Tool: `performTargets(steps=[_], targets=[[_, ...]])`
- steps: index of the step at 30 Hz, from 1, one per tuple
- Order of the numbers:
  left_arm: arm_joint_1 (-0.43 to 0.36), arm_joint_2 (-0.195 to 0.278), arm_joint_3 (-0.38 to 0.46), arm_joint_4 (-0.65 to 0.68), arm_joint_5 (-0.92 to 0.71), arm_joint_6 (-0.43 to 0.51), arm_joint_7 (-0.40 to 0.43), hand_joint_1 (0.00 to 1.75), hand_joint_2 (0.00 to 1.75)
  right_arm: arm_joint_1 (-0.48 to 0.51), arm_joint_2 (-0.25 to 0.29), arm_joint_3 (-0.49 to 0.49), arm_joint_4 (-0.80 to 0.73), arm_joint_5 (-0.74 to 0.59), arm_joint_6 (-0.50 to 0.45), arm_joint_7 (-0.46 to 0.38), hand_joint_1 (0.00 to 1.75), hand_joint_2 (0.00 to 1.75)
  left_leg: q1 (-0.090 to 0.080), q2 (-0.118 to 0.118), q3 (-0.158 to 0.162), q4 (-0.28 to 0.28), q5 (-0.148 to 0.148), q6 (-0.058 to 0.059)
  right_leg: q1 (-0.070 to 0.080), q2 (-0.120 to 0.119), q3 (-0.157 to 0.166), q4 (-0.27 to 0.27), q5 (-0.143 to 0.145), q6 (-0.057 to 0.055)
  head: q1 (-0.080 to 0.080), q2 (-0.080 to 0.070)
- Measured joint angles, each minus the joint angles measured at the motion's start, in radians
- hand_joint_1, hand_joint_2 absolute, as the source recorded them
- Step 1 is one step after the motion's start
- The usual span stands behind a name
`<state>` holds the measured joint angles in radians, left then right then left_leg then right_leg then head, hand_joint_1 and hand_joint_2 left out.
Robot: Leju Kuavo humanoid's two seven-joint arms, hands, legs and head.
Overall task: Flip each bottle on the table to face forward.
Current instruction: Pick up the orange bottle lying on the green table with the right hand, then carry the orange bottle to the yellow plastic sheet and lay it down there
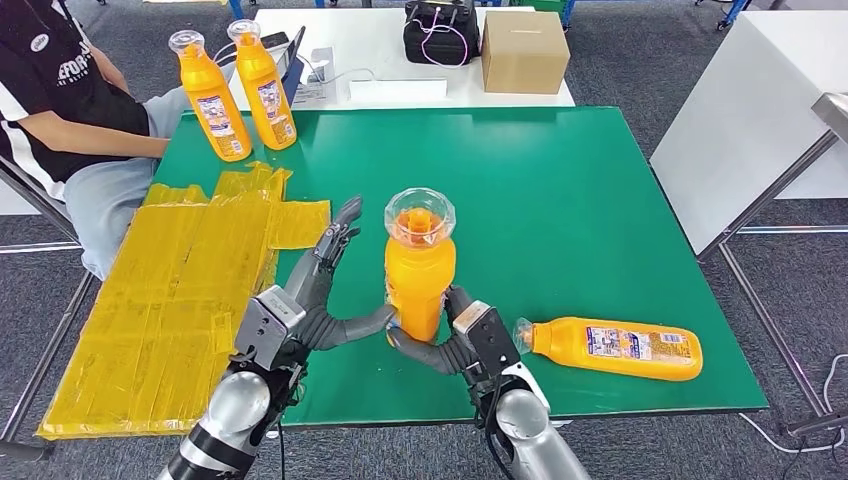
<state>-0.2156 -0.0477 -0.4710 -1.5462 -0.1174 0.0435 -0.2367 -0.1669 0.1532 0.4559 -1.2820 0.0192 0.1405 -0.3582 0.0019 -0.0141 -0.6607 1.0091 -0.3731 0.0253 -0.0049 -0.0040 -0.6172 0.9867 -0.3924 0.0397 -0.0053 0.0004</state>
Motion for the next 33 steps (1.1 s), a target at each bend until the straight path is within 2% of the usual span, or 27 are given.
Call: performTargets(steps=[12, 33], targets=[[-0.012, 0.0, -0.015, 0.02, 0.022, 0.009, -0.006, 0.0, 1.75, 0.002, 0.002, 0.069, 0.031, -0.003, 0.002, 0.0, 1.75, 1.75, 0.0, 0.0, -0.001, 0.0, 0.0, 0.0, 0.0, 0.0, -0.001, 0.0, 0.0, 0.0, 0.0, 0.0], [-0.012, 0.014, -0.074, 0.026, -0.002, -0.019, -0.017, 0.0, 1.75, -0.004, -0.005, 0.082, 0.04, 0.006, -0.076, -0.016, 1.75, 1.75, 0.0, 0.0, -0.001, 0.0, 0.0, 0.0, 0.0, 0.0, -0.001, 0.0, 0.0, 0.0, 0.0, 0.0]])
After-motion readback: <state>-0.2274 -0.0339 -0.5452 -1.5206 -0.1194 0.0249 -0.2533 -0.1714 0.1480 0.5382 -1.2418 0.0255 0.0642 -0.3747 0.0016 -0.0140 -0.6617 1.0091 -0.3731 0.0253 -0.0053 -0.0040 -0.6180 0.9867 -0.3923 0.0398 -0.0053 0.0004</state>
